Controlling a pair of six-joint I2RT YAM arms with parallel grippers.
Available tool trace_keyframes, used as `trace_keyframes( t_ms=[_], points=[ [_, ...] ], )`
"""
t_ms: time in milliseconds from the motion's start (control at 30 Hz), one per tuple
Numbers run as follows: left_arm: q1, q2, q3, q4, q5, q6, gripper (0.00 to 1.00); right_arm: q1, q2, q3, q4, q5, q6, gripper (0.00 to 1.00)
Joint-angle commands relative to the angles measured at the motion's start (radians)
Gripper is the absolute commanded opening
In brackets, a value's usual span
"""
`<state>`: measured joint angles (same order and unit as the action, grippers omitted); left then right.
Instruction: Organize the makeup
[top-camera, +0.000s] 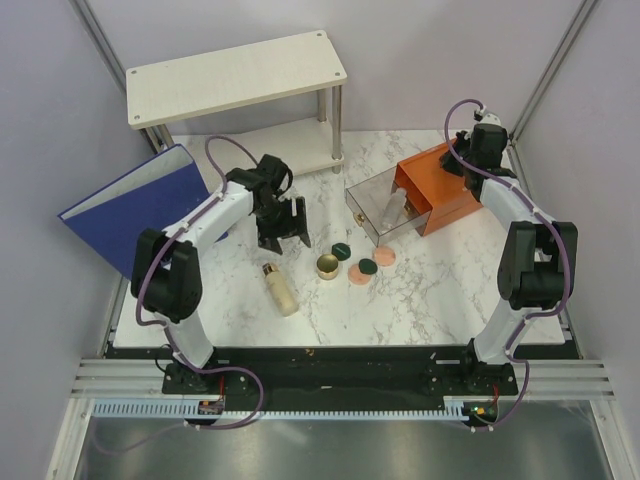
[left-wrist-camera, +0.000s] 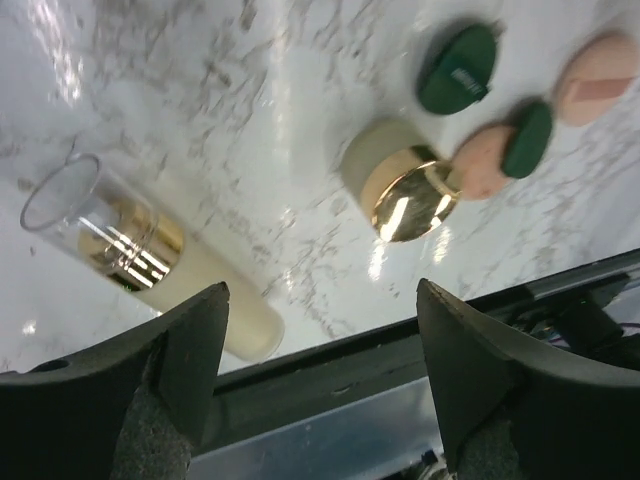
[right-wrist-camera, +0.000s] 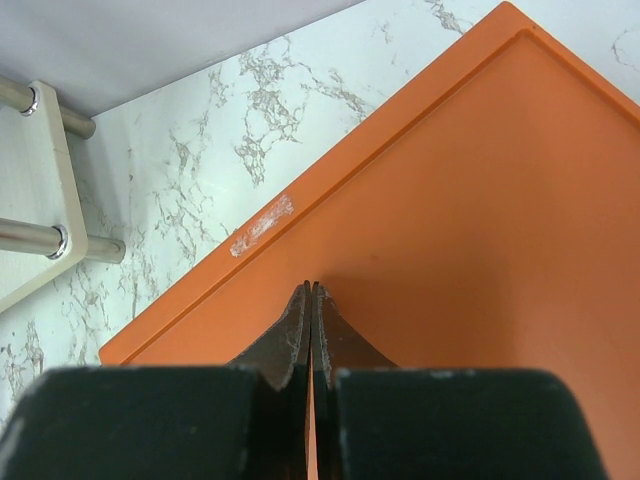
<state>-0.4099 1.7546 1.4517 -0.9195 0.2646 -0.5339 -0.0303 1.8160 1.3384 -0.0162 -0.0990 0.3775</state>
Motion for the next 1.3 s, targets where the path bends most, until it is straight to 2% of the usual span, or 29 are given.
trace_keyframes(
  t_ms=[0,167,267,400,500,767,867,900,967,1000,1033,1133,1267],
  points=[
    [-0.018,0.017,-0.004,-0.215,-0.126,-0.012,0.83,0.006,0.132,-0.076,-0.355,0.015,-0.045,0.00],
    [-0.018,-0.076,-0.053,-0.265,-0.211,-0.058,0.85,0.006,0.135,-0.074,-0.358,0.016,-0.049,0.00],
    [-0.018,-0.113,-0.141,-0.263,-0.217,-0.098,0.85,0.006,0.140,-0.073,-0.358,0.015,-0.049,0.00],
    [-0.018,-0.101,-0.264,-0.182,-0.174,-0.117,0.85,0.006,0.158,-0.065,-0.358,0.004,-0.046,0.00],
    [-0.023,-0.049,-0.301,-0.092,-0.140,-0.101,0.84,0.007,0.177,-0.061,-0.357,-0.019,-0.046,0.00],
    [-0.026,0.149,-0.162,-0.022,-0.131,-0.012,0.80,0.006,0.178,-0.053,-0.357,-0.033,-0.054,0.00],
    [-0.026,0.197,-0.139,-0.021,-0.119,0.000,0.69,0.004,0.174,-0.048,-0.355,-0.031,-0.054,0.00],
    [-0.027,0.204,-0.139,-0.013,-0.119,0.002,0.54,0.006,0.167,-0.048,-0.357,-0.030,-0.054,0.00],
    [-0.026,0.209,-0.134,-0.013,-0.114,0.009,0.34,0.004,0.163,-0.048,-0.357,-0.027,-0.054,0.00],
    [-0.026,0.207,-0.132,-0.015,-0.113,0.012,0.12,0.004,0.158,-0.050,-0.357,-0.024,-0.052,0.00],
    [-0.026,0.201,-0.132,-0.016,-0.110,0.012,0.02,0.004,0.155,-0.051,-0.358,-0.019,-0.054,0.00],
    [-0.027,0.168,-0.116,-0.030,-0.113,0.018,0.02,0.003,0.143,-0.065,-0.364,0.002,-0.054,0.00],
    [-0.030,0.137,0.010,-0.079,-0.117,0.043,0.02,0.003,0.137,-0.082,-0.373,0.013,-0.057,0.00]
  ],
)
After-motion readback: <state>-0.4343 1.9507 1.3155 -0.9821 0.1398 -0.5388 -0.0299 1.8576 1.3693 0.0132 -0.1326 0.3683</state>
